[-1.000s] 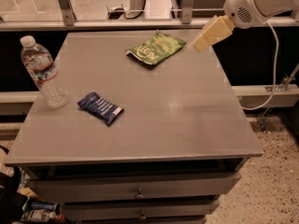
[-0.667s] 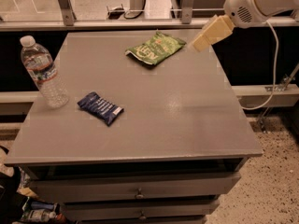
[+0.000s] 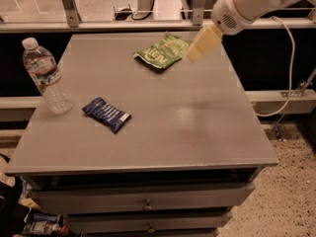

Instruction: Pick green jalapeno chip bag

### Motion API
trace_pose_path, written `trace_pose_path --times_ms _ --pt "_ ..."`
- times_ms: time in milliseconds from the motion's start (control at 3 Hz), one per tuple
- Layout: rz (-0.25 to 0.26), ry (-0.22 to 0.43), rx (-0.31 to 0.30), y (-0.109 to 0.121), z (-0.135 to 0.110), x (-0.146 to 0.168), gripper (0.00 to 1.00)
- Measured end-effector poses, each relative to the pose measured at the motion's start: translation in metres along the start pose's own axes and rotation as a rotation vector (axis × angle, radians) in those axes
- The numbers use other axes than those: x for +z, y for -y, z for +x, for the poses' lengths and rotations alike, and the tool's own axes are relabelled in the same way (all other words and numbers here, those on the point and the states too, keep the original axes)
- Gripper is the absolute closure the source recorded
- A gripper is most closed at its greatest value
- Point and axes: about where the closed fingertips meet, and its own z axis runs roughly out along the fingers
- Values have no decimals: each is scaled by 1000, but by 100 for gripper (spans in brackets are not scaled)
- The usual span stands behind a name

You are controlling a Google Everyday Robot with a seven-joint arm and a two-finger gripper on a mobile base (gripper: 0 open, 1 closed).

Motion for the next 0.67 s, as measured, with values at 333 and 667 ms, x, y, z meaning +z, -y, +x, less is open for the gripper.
trace_pose_path --times_ms 333,667 --pt "-39 -65 5 -6 2 36 0" --pt "-61 -73 17 -7 1 65 0"
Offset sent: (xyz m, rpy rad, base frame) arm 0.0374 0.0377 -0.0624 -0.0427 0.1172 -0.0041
